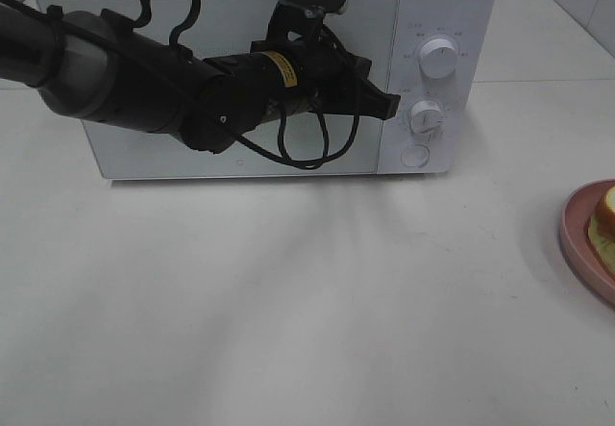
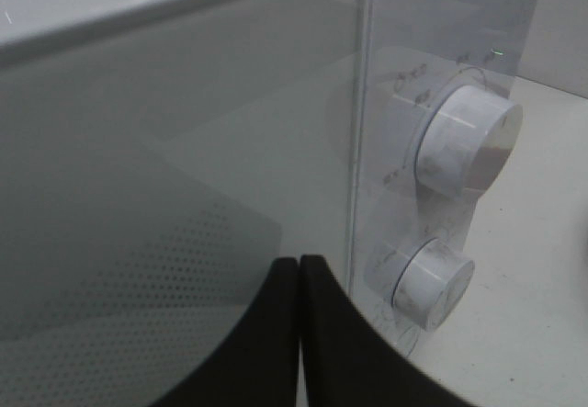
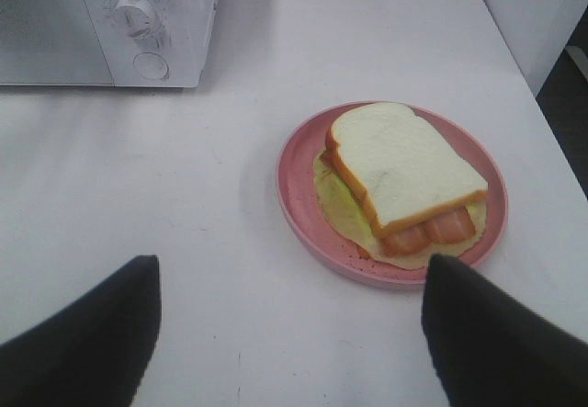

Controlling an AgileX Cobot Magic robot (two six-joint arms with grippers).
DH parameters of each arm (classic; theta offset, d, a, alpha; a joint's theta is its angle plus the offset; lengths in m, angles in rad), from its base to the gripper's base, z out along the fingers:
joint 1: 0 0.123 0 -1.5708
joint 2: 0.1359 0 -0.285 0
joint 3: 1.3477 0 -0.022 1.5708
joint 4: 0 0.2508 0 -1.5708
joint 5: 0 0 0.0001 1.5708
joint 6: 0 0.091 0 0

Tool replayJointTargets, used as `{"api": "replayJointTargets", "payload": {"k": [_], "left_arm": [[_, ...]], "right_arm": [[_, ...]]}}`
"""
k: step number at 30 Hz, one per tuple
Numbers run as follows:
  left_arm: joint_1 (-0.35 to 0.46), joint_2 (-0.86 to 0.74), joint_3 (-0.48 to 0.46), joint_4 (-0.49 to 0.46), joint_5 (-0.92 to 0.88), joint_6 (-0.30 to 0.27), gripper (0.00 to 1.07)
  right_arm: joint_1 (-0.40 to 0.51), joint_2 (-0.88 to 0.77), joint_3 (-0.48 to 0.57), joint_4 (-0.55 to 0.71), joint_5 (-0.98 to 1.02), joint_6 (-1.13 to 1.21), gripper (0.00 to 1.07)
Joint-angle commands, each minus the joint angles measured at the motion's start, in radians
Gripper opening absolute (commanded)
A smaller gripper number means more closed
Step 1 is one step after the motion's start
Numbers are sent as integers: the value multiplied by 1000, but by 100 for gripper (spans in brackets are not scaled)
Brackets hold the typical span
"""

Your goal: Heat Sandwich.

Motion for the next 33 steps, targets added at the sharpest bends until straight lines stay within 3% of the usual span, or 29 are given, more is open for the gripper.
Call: {"api": "replayJointTargets", "payload": {"k": [1,17,27,33], "left_arm": [[24,0,-22,-47,-31,-6,0],[5,-73,-7,-47,113,-17,0],[-61,-150,101,-47,127,-17,0],[-110,-232,214,-47,159,-17,0]], "right_arm": [[-8,-26,5,2,-7,-8,76],[-8,-26,5,2,-7,-8,76],[-8,-26,5,2,-7,-8,76],[-8,-26,5,2,-7,-7,76]]}}
